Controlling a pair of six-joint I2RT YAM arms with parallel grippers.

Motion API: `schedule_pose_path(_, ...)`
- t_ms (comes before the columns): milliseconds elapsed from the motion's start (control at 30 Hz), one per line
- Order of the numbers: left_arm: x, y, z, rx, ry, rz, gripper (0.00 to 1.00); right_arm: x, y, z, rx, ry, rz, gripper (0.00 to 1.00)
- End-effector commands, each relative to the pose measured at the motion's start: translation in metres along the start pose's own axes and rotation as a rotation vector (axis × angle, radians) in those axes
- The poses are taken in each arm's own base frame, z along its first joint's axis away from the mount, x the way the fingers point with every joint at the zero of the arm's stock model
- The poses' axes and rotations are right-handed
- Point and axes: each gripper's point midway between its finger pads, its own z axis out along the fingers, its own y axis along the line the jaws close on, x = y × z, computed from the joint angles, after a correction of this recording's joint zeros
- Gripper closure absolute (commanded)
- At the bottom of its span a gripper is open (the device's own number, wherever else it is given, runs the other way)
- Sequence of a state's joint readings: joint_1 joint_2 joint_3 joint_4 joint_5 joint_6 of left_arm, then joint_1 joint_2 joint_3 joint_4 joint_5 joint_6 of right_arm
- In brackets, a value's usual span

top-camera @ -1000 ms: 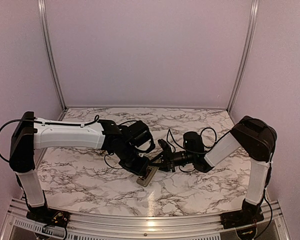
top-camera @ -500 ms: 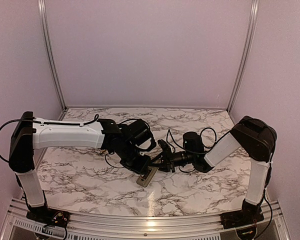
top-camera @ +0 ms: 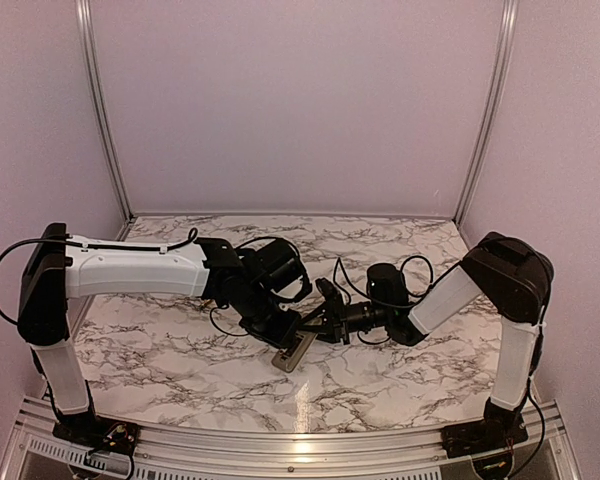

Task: Load the batteries into the remote control
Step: Place the battery in the battery compartment.

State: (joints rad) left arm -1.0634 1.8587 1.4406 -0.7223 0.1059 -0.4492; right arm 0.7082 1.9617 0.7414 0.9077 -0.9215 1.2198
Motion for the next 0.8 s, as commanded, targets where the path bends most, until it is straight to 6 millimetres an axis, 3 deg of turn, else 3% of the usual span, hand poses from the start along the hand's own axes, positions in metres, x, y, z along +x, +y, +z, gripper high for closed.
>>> schedule_pose_path(0, -0.001, 0.007, 0.003, -0.054, -0.003, 0.002, 0.81, 0.002, 0.013, 0.002, -0.041, 0.008, -0.033, 1.00)
schedule_pose_path(300, -0.006, 0.006, -0.002, -0.058, -0.017, 0.005, 0.73, 0.004, 0.008, 0.002, -0.036, 0.013, -0.022, 1.00)
schedule_pose_path(400, -0.015, 0.002, -0.014, -0.041, -0.058, 0.014, 0.64, 0.006, 0.004, 0.002, -0.032, 0.018, -0.016, 1.00)
schedule_pose_path(533, -0.036, -0.007, -0.049, 0.002, -0.183, 0.052, 0.50, 0.008, 0.004, 0.001, -0.030, 0.028, -0.022, 1.00)
schedule_pose_path(700, -0.062, -0.018, -0.110, 0.096, -0.430, 0.149, 0.45, 0.011, 0.006, 0.000, -0.017, 0.047, -0.044, 1.00)
schedule_pose_path(767, -0.060, -0.016, -0.127, 0.103, -0.526, 0.214, 0.37, 0.012, 0.010, -0.001, -0.018, 0.058, -0.058, 1.00)
